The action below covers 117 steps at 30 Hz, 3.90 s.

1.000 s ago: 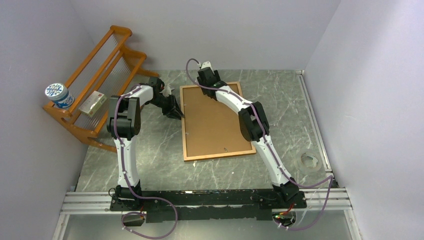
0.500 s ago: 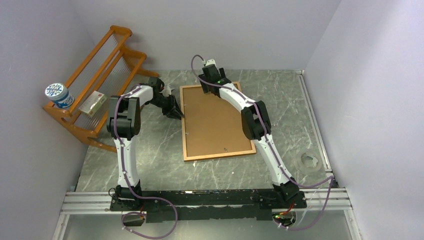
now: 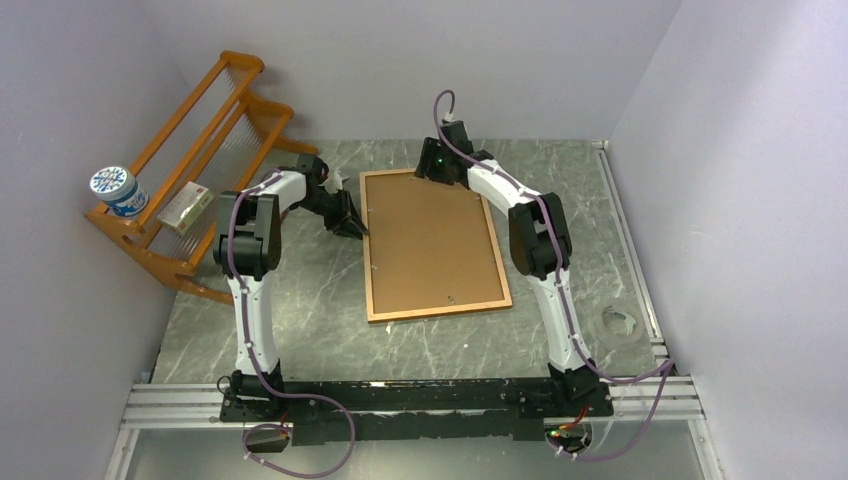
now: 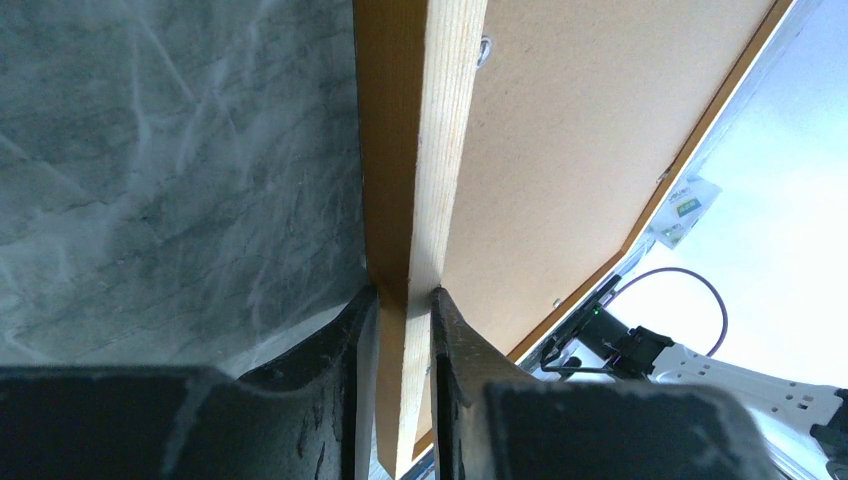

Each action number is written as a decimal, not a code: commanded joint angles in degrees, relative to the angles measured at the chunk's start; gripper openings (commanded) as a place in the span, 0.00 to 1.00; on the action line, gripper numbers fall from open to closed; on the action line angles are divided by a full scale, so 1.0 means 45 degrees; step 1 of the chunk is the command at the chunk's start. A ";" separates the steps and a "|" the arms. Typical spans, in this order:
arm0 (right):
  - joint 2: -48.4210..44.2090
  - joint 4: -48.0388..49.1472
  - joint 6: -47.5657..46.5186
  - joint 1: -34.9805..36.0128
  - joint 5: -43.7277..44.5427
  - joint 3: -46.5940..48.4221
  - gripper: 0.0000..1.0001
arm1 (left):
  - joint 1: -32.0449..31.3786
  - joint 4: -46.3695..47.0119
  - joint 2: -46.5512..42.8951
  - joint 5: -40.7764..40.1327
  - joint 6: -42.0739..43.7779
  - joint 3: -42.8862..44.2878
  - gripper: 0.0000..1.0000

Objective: Put the photo into the frame
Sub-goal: Install the photo frame at the center of the board.

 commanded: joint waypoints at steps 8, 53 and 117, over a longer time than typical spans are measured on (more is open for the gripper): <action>0.0287 0.2696 0.3641 0.0425 -0.1339 -0.0939 0.66 | -0.0502 0.0126 0.0939 -0.1876 0.0406 -0.0796 0.23; 0.2553 0.4913 0.5368 -0.0215 -0.3735 0.0175 0.68 | -0.0522 0.0077 0.1082 -0.1665 0.0381 -0.0641 0.23; -0.9413 -0.3392 0.1594 0.2869 -0.0883 -1.2703 0.54 | -0.1183 0.2834 -0.3164 -0.0981 -0.1522 -0.5551 0.20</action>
